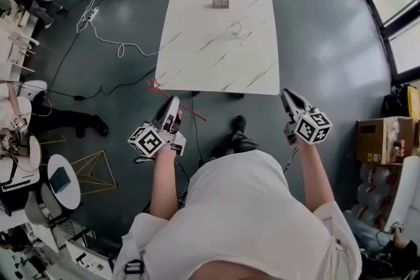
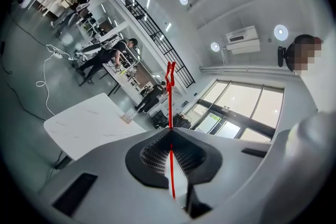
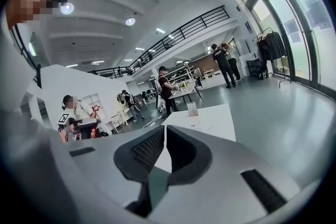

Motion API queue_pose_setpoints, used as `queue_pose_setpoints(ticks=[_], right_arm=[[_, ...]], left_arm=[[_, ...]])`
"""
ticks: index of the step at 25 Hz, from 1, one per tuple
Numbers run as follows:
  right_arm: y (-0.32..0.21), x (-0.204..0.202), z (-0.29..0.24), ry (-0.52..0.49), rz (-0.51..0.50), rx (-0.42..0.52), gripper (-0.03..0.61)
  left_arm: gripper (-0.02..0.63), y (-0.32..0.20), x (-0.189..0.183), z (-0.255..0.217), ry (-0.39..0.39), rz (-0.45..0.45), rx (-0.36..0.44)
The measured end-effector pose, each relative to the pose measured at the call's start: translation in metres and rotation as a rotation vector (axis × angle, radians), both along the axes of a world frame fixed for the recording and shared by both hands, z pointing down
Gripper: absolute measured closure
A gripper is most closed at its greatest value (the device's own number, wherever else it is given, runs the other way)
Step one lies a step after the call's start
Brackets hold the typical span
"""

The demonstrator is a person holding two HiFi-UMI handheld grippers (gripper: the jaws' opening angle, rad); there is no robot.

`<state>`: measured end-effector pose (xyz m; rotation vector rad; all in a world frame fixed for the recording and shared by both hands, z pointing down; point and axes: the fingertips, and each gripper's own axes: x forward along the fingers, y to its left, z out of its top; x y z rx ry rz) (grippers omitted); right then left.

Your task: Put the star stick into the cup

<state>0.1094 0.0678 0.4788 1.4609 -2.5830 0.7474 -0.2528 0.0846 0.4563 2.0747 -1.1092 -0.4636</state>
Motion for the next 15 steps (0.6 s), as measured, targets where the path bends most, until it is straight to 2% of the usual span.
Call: queue_pose_setpoints(ticks=[11,15], right_arm=[[-0.102,0.017,0.011,-0.039,-0.053,-0.004,0.548],[-0.136,0.023,0.013,-0.102,-0.065,-0.023,0.548]], left_arm=[[0.598,-0.081,0.029,0.004,-0.029,-0.036,-0.010],[0.598,-0.106,0.038,0.004,-0.067,-0.069,-0.014]])
